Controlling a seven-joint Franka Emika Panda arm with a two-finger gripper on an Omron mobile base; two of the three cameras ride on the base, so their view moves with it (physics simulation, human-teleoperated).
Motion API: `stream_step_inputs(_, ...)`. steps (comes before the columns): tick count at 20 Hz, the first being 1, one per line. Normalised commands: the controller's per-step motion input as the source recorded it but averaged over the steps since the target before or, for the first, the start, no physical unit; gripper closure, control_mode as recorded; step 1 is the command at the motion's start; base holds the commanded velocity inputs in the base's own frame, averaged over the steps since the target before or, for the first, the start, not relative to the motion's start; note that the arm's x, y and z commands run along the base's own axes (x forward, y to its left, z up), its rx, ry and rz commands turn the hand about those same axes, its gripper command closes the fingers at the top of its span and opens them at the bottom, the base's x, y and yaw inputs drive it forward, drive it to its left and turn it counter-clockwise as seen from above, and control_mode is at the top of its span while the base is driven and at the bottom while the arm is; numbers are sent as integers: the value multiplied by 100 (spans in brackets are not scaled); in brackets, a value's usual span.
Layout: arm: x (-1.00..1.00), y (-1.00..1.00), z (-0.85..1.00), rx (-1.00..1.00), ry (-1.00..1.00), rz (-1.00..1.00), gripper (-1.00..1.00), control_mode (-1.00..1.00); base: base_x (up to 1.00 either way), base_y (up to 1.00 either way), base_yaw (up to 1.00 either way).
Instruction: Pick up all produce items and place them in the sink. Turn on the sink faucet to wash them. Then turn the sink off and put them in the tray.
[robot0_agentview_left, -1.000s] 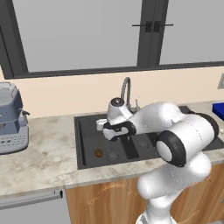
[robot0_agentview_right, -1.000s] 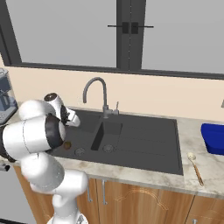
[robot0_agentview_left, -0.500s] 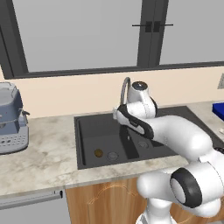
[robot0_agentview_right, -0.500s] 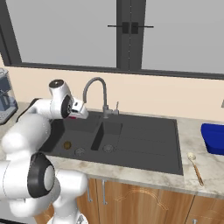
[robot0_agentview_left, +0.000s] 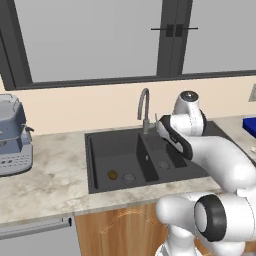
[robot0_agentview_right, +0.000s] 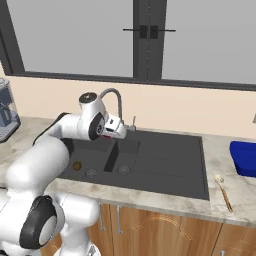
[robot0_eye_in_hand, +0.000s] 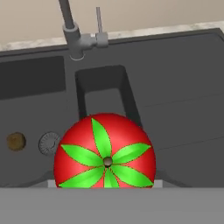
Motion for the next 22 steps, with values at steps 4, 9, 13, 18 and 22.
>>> stream_step_inputs(4, 25, -100, 24, -5, 0, -19, 100, -100, 0, 0, 0)
stream_step_inputs(9, 31, -100, 25, -1, 2, -22, 100, -100, 0, 0, 0)
stream_step_inputs(13, 10, -100, 19, 0, 6, -22, 100, -100, 0, 0, 0)
stream_step_inputs(18, 12, -100, 13, 0, 8, -25, 100, -100, 0, 0, 0)
stream_step_inputs(22, 8, -100, 0, 0, 9, -24, 100, -100, 0, 0, 0)
